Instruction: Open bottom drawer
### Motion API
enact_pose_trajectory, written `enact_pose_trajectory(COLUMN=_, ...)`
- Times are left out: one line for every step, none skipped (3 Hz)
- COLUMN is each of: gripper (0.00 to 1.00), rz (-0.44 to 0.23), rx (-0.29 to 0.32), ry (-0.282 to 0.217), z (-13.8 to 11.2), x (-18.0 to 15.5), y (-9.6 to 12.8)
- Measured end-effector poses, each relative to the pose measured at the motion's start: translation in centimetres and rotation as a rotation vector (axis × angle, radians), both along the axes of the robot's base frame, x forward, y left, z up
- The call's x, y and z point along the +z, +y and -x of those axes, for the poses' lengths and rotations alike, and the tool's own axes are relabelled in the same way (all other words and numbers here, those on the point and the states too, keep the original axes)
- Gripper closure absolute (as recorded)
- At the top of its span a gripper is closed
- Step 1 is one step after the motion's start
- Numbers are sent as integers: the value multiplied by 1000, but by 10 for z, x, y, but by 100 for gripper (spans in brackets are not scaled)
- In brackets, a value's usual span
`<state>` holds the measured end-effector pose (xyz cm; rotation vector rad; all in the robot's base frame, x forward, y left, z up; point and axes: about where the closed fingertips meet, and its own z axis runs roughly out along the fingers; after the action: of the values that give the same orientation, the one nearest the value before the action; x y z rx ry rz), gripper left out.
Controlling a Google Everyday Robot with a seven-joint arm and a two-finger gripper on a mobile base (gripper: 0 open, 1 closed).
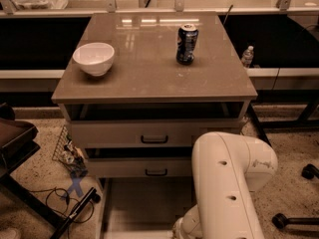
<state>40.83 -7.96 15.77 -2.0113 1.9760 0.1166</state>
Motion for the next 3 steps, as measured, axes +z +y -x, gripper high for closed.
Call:
enact_pose_trajectory(gripper=100, rz=50, rx=-3, ry=59, z=34, x=0, y=-21)
enact_pose_trajectory(gripper=100, rz=55, rx=-1, ry=65, z=37, x=0, y=-23)
enact_pose_trajectory(gripper=75, rz=54, rx=0, ry=67, z=39, x=-1, y=-22)
